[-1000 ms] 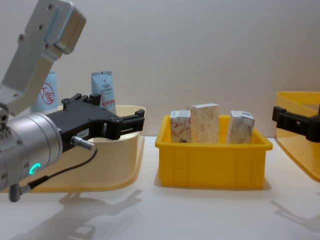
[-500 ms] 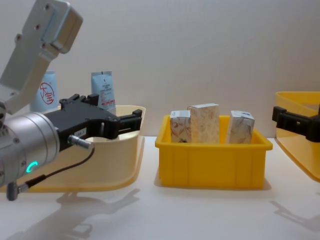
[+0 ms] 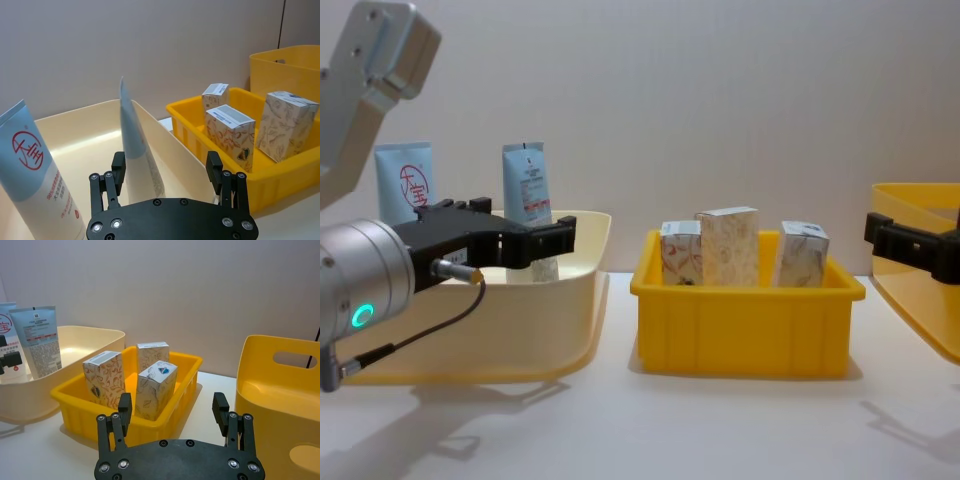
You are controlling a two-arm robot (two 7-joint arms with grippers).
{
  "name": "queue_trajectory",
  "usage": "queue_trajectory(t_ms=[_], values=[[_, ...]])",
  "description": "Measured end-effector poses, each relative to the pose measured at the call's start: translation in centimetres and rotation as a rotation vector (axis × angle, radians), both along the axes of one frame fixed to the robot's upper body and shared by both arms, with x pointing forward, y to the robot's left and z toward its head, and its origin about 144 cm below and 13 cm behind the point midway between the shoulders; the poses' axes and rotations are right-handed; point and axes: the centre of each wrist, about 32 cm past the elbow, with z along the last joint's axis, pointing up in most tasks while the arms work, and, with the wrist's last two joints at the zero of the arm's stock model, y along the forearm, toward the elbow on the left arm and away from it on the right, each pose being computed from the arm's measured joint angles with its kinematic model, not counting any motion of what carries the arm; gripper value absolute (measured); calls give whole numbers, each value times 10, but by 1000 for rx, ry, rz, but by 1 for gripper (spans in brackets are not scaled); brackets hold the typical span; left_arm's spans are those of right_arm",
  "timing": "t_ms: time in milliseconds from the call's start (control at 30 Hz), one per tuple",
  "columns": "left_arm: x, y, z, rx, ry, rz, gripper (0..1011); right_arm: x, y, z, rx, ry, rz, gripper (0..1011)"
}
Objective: Bimanual collaborative sorting of washing and personal care products
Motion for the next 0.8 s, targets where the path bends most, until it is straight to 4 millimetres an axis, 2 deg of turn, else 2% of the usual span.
queue_trajectory(t_ms=[800], values=[[28, 9, 9, -119, 81, 51, 1003, 0, 0, 0, 0, 0, 0, 1001]])
